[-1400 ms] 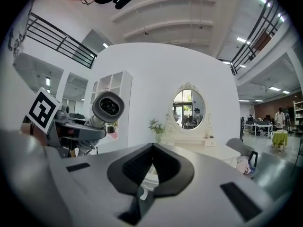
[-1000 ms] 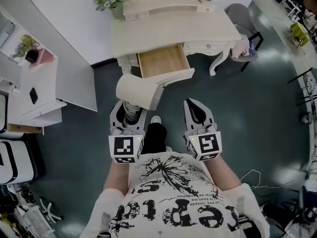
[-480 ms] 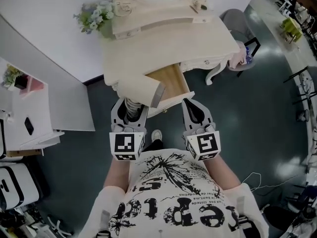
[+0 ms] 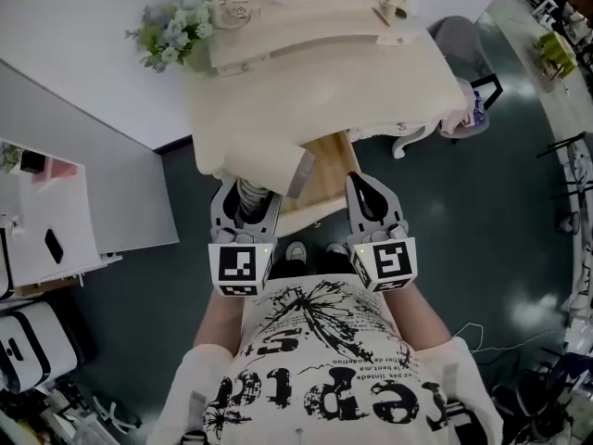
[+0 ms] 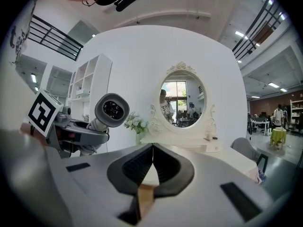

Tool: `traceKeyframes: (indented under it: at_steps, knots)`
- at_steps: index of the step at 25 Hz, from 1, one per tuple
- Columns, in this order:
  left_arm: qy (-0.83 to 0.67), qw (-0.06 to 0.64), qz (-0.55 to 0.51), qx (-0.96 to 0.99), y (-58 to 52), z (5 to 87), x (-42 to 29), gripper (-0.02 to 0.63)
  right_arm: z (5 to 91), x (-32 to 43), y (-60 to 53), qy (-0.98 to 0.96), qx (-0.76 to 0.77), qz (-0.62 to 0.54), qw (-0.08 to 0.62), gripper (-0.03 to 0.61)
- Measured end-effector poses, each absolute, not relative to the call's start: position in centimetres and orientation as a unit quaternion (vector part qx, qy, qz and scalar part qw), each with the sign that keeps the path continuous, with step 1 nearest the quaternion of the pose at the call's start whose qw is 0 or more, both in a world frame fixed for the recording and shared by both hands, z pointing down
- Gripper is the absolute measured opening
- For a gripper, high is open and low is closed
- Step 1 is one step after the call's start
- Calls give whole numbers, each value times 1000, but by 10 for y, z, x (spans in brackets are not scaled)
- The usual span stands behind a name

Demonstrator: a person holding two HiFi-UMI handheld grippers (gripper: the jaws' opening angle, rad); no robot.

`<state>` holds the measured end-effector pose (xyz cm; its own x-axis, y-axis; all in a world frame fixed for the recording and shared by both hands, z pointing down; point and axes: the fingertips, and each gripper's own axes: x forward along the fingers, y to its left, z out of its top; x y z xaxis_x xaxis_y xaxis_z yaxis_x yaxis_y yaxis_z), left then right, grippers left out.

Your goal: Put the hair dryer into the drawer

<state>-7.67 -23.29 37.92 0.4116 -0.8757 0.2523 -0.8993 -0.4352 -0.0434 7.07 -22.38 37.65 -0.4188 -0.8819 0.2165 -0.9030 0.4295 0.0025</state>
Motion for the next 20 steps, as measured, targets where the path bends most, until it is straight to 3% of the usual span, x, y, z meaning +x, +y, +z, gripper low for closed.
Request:
traceKeyframes:
  at_steps: [11, 20]
  knots:
    - [-527, 56, 161, 832, -272, 429, -42, 253, 393, 95, -289, -869, 478, 72, 109, 17]
    - [-425, 61, 289, 856, -299, 521, 8, 253, 427, 129, -314, -869, 465, 102, 136, 17]
